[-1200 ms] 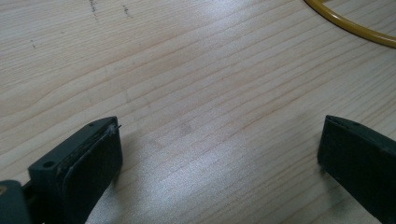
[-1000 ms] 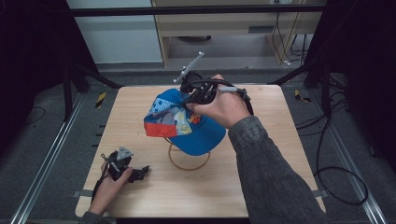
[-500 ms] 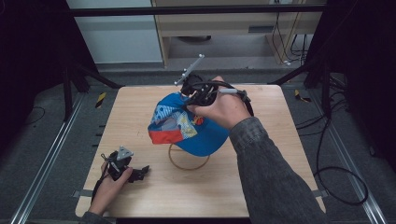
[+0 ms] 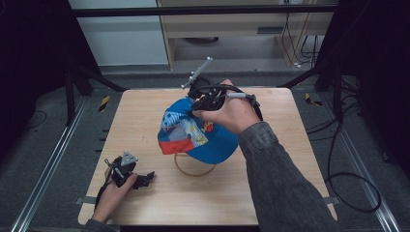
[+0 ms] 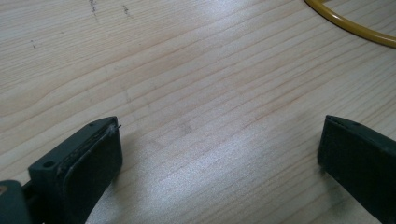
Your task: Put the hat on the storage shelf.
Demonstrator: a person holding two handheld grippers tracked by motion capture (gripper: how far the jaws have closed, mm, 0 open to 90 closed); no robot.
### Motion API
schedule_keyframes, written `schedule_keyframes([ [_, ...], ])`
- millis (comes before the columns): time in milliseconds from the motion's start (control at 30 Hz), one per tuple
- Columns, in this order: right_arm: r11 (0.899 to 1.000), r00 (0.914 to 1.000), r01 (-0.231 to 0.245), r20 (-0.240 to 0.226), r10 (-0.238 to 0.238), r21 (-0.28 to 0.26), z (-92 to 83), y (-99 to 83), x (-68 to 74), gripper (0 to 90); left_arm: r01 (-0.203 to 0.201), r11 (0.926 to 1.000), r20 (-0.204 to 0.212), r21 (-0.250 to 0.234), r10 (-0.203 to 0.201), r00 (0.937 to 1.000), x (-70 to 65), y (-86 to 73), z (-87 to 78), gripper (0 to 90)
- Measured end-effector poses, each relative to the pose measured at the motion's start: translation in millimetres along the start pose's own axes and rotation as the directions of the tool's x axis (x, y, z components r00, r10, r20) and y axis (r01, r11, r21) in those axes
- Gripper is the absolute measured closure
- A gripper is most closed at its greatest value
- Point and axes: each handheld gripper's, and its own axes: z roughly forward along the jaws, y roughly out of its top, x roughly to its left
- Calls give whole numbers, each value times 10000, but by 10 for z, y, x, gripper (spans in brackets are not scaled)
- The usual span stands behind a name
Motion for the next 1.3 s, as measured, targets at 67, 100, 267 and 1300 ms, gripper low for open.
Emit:
schedule_keyframes([
  [67, 10000, 10000, -37, 26, 37, -8, -1, -4, 0, 644, -1, 10000, -1, -1, 1, 10000, 0, 0, 0, 0],
  [100, 10000, 10000, -79, 29, 79, -8, -1, -6, 0, 623, -2, 10000, -1, 1, 2, 10000, 0, 0, 0, 0],
  [267, 9997, 9997, -243, 97, 243, 7, 6, -17, -8, 527, 0, 10000, -2, -4, 0, 10000, 0, 0, 0, 0],
  [1300, 9974, 9980, -499, 356, 518, -518, -76, -188, -36, 255, 1, 10000, 0, 0, -1, 10000, 0, 0, 0, 0],
])
